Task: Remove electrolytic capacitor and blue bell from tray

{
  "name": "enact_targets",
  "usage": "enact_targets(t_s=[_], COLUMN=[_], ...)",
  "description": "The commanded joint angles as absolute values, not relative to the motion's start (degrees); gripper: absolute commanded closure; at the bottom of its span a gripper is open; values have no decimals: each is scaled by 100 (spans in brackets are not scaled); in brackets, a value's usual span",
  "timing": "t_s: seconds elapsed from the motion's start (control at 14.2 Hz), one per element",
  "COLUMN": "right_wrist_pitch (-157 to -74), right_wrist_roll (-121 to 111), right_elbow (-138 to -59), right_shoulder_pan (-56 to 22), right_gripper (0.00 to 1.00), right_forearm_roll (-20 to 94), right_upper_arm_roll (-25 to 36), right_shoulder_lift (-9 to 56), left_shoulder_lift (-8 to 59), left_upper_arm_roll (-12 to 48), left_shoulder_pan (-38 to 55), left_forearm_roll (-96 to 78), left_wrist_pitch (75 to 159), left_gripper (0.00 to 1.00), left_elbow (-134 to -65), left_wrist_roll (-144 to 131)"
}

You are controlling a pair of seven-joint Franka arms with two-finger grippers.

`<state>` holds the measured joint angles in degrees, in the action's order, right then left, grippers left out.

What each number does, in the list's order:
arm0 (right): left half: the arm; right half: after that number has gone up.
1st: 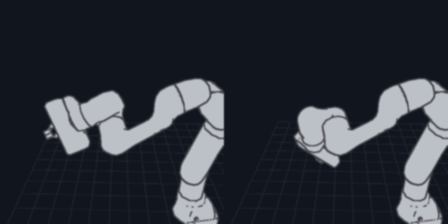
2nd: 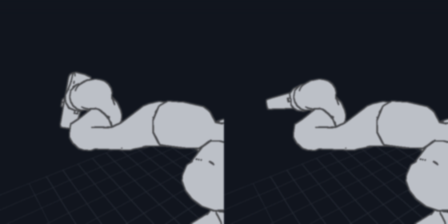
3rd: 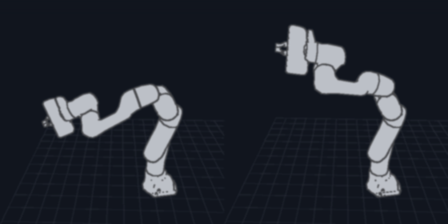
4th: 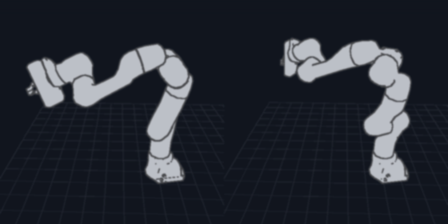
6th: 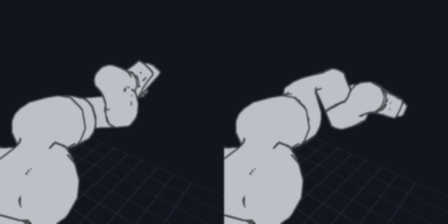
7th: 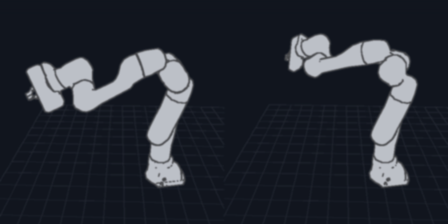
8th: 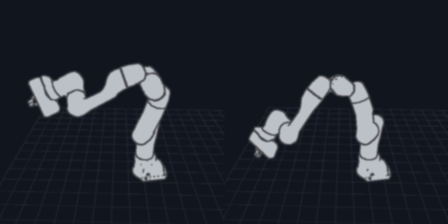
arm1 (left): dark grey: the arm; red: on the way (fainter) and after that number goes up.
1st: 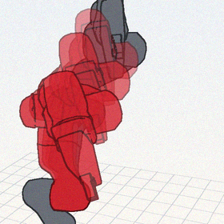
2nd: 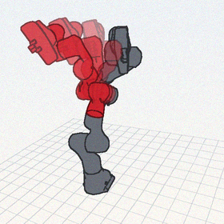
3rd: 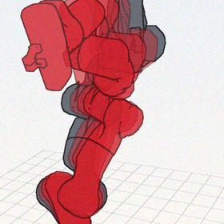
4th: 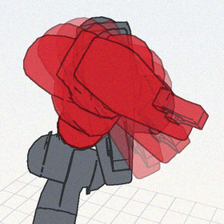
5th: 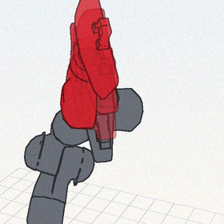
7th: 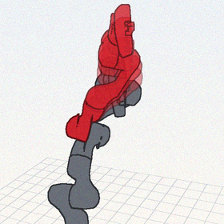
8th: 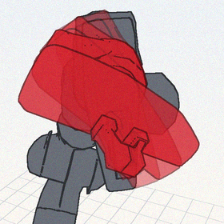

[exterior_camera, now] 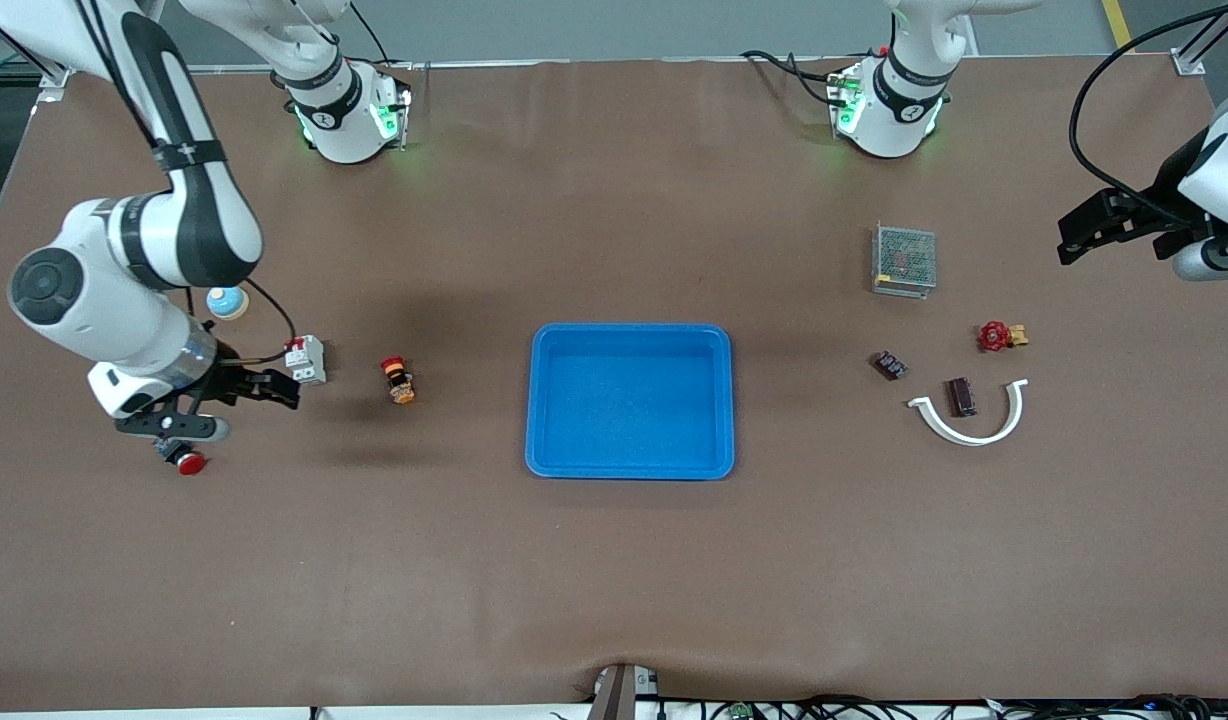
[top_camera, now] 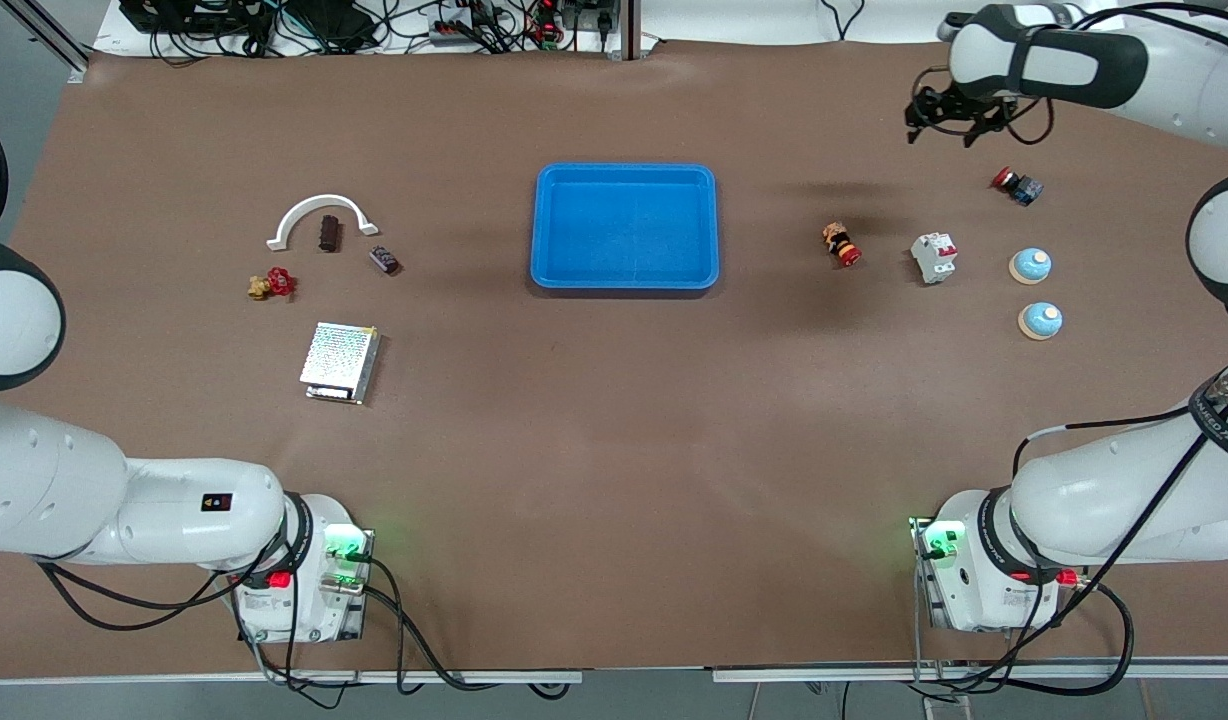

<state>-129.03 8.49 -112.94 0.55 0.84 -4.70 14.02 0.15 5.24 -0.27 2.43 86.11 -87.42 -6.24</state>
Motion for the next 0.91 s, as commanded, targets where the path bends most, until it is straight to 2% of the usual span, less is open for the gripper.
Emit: enact_targets(t_s=[0.0, 0.35, 0.56, 0.7, 0.84], right_wrist_pitch=[-12823, -12806, -12587, -11939, -10851], right_wrist_roll=[923, 99, -246, -255, -298], right_elbow=[-11005, -10618, -10425, -9961, -9180], right_shoulder_pan=[-35, 219, 404, 518, 580], right_gripper=[0, 0, 0, 0, 0], right_forearm_roll=[79, 26, 18, 9, 9], right_upper_arm_roll=[-404, -378, -343, -343, -343], right_shoulder_lift=[1791, 2249, 2294, 2285, 2285], left_shoulder_lift=[-79, -97, -97, -97, -97], left_upper_arm_roll=[545, 659, 659, 668, 659], left_shoulder_pan=[-44, -53, -62, -62, -62], left_forearm_roll=[149, 149, 149, 149, 149], left_wrist_pitch=[8797, 8807, 8780, 8771, 8763], left_gripper=[0, 0, 0, 0, 0], left_elbow=[-8929, -8938, -8947, -8938, -8930], left_wrist_roll=[-659, -668, -668, -668, -668])
